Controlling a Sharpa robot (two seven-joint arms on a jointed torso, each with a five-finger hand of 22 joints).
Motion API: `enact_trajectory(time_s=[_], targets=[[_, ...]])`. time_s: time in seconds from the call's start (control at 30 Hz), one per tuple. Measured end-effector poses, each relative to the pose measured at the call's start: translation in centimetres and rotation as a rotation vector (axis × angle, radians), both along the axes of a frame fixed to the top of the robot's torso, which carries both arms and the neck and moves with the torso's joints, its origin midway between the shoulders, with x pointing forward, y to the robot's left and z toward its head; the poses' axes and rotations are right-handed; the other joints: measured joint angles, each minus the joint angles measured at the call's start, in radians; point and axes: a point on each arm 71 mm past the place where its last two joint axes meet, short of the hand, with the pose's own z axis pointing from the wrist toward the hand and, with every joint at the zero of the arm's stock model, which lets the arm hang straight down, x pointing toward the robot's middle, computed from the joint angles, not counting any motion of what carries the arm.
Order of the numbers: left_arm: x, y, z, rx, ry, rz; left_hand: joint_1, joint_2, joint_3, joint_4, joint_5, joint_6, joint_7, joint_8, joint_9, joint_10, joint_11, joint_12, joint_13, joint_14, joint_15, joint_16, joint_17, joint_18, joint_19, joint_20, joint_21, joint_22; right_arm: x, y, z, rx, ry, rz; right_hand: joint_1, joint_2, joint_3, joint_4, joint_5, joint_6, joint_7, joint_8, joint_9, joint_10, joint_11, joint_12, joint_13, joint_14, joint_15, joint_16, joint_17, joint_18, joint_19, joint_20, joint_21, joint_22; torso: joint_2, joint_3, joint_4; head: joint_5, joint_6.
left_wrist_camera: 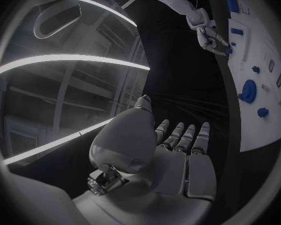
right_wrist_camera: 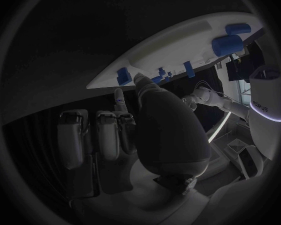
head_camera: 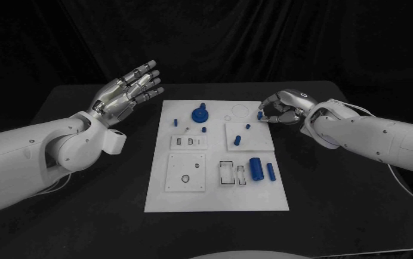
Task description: Assemble the parts on the task board
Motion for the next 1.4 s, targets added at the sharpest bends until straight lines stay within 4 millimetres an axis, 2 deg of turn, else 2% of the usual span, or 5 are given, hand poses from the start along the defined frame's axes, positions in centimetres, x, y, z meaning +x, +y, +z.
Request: enact_trajectory(time_s=[0.53,0.83,0.97,1.23,1.4], targets=[[-0.03,-0.1,-0.11,-0.002,0.008,-0.014,0.004,0.004,0.0,0.0,0.002,0.0,0.0,0.0,0.0,0.003,0.003,0.011,0.0,-0.004,0.004,0.0,0.0,0.0,0.0,0.0,0.0,0.0,0.23,0.23,-0.38,-0.003,0.016,-0.021,0.0,0.0,0.0,0.0,0.0,0.0,0.0,0.0,0.001,-0.004,0.004,0.0,0.0,-0.004,0.003,0.0,0.0,0.0,0.0,0.0,0.0,0.0,0.001,0.0001,-0.0001,0.0,-0.002],[-0.04,-0.11,-0.18,-0.002,0.012,-0.018,0.017,0.009,0.003,-0.003,0.01,0.007,0.0,0.0,0.001,0.006,0.013,0.02,0.001,0.0,0.007,0.004,0.0,0.0,-0.004,0.004,0.0,-0.001,0.34,0.19,-0.5,-0.006,0.026,-0.034,-0.007,0.007,0.0,0.0,0.0,0.0,0.0,0.006,0.004,-0.004,0.003,0.0,0.0,-0.001,0.006,0.0,0.0,0.0,0.0,0.0,0.0,0.001,0.001,0.0001,0.0004,-0.001,-0.005],[-0.04,-0.1,-0.2,-0.001,0.014,-0.019,0.022,0.004,0.003,-0.003,0.014,0.007,0.0,0.0,0.001,0.01,0.017,0.02,0.001,0.0,0.007,0.004,0.0,0.0,-0.003,0.004,0.0,-0.001,0.39,0.26,-0.56,-0.007,0.032,-0.037,-0.007,0.007,0.0,0.0,0.009,0.0,0.0,0.012,0.006,-0.003,0.003,0.0,0.0,-0.001,0.006,0.0,0.0,0.0,0.0,0.0,0.0,0.001,0.0,0.0002,0.0001,0.0,-0.008],[-0.02,-0.14,-0.27,-0.001,0.017,-0.023,0.037,0.004,0.009,-0.009,0.026,0.007,0.0,0.0,0.001,0.01,0.017,0.023,0.001,0.0,0.007,0.008,0.0,0.0,-0.003,0.004,0.0,-0.001,0.5,0.45,-0.68,-0.008,0.041,-0.039,0.003,0.016,0.003,-0.003,0.065,0.034,-0.002,0.064,0.03,-0.003,0.003,0.0,0.0,-0.001,0.006,0.0,0.0,0.0,0.0,0.0,0.0,0.0,0.0,0.0005,-0.0007,0.001,-0.011],[0.02,-0.14,-0.33,0.0,0.02,-0.024,0.047,0.003,0.014,-0.014,0.036,0.007,0.0,0.0,0.001,0.01,0.024,0.023,0.001,0.0,0.007,0.008,0.0,0.0,-0.003,0.004,0.0,-0.001,0.57,0.57,-0.75,-0.009,0.045,-0.039,0.003,0.016,0.003,-0.003,0.071,0.034,-0.002,0.068,0.033,-0.003,0.003,0.0,0.0,-0.001,0.006,0.0,0.0,0.0,0.0,0.0,0.0,0.0,0.0,0.0006,-0.0007,0.001,-0.013]])
